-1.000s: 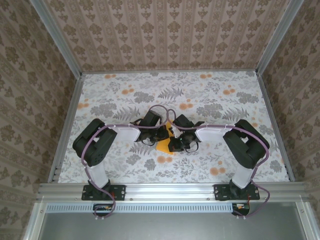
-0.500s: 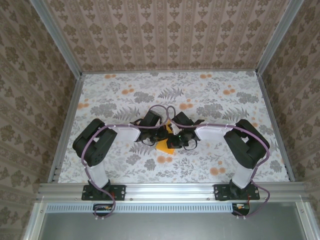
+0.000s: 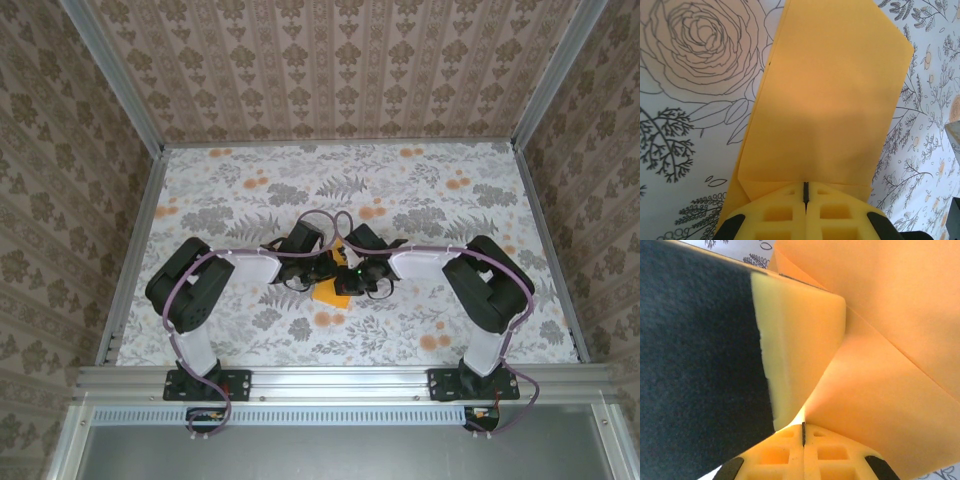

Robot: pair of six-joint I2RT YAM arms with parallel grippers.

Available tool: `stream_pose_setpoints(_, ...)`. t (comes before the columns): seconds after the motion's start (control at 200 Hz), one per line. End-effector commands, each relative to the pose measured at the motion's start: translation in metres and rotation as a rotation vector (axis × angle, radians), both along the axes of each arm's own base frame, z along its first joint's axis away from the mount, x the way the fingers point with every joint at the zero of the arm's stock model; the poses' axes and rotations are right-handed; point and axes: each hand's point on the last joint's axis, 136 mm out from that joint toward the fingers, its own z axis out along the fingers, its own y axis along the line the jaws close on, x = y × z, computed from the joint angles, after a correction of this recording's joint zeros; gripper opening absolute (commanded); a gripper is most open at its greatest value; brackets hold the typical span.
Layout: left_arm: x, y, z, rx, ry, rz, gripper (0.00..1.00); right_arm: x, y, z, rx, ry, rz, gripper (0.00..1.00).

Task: Fold a paper plane with a square sheet of paper (pick it up from the middle)
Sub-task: Fold the triangle a second time at the center of the table.

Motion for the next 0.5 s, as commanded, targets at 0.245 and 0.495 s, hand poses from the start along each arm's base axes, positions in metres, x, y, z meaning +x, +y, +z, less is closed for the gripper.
stream_pose_setpoints(0.245,-0.042,0.052,-0.062,0.244,0.173,0.043,0.01,-0.067,-0.032,-0.016,-0.029,0.165,0.095,0.02)
stream_pose_setpoints(0.495,-0.041,0.050,-0.060,0.239,0.170,0.040,0.01,-0.080,-0.040,-0.013,-0.033,0.188,0.110,0.03)
